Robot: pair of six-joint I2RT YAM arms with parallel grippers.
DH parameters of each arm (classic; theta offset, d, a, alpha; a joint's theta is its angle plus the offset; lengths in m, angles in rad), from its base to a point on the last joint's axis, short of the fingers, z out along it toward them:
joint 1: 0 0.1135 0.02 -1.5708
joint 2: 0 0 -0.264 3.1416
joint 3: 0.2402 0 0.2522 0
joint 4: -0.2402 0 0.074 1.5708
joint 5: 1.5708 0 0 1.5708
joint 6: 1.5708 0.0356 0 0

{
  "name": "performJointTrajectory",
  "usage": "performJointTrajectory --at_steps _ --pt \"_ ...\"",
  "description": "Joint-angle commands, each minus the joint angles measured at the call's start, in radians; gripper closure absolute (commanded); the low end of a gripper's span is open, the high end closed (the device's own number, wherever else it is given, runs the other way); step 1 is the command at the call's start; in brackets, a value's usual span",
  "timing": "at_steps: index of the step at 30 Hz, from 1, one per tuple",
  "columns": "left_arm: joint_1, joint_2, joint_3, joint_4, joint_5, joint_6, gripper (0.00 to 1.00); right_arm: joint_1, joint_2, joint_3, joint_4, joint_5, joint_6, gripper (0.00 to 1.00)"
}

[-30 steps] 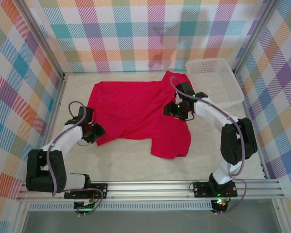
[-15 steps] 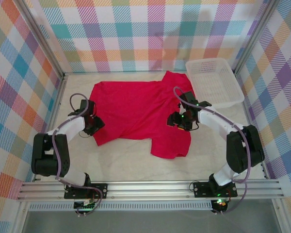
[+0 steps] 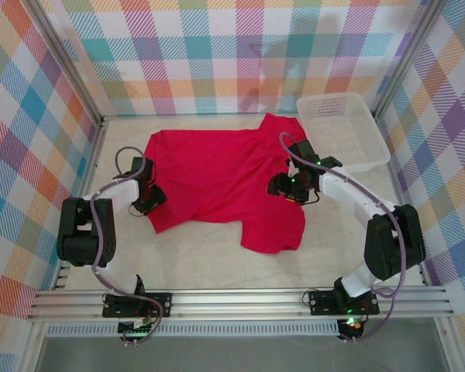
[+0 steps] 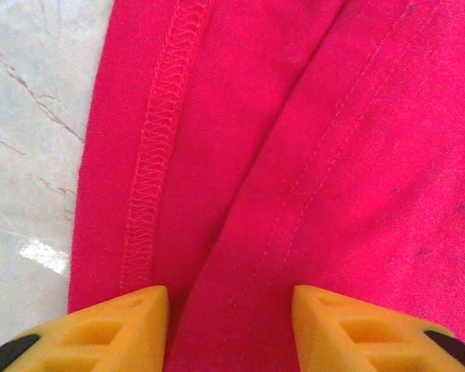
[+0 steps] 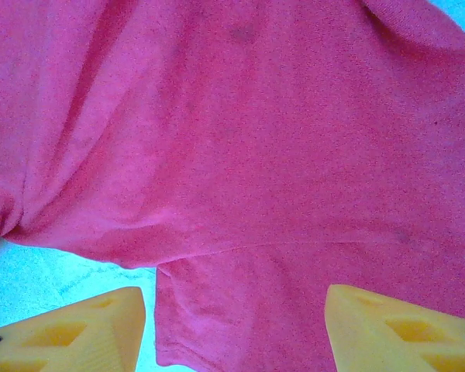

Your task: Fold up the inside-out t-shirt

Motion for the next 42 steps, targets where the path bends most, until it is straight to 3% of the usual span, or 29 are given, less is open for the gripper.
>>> performJointTrajectory --at_steps 1,4,6,9,13,16,19,23,24,26,28,42 --pt "0.015 0.007 0.020 0.021 0.018 -0.004 0.61 -0.005 -0.024 0.020 -0.032 0.011 -0.008 0.40" --pt "0.014 -0.015 0.035 -0.004 0.011 -0.010 0.75 -0.004 -0.023 0.017 -0.038 -0.001 -0.011 0.50" --pt "0.013 -0.037 0.057 -0.036 0.001 -0.005 0.79 -0.004 -0.026 0.010 -0.043 -0.005 -0.011 0.56" --pt "0.013 -0.067 0.080 -0.070 -0.010 0.003 0.86 -0.004 -0.031 0.003 -0.043 -0.007 -0.010 0.59" --pt "0.012 -0.090 0.107 -0.118 -0.020 0.011 0.87 -0.005 -0.036 0.002 -0.044 -0.014 -0.008 0.60" --pt "0.012 -0.112 0.110 -0.128 -0.027 0.017 1.00 -0.004 -0.040 0.001 -0.050 -0.008 -0.008 0.65" --pt "0.010 -0.138 0.104 -0.123 -0.014 0.010 1.00 -0.004 -0.058 -0.012 -0.085 0.009 -0.005 0.68" --pt "0.010 -0.159 0.092 -0.121 -0.014 0.018 1.00 -0.004 -0.104 -0.061 -0.151 0.052 -0.009 0.65" --pt "0.011 -0.152 0.094 -0.129 -0.020 0.021 0.97 -0.004 -0.118 -0.077 -0.155 0.056 -0.011 0.62" --pt "0.009 -0.131 0.093 -0.137 -0.024 0.022 0.73 -0.004 -0.138 -0.100 -0.154 0.055 -0.006 0.59" --pt "0.009 -0.106 0.087 -0.123 -0.012 0.021 0.66 -0.005 -0.146 -0.109 -0.150 0.051 0.002 0.58" --pt "0.013 0.029 0.069 -0.062 -0.028 0.025 0.59 -0.006 -0.130 -0.061 -0.160 0.049 -0.007 0.54"
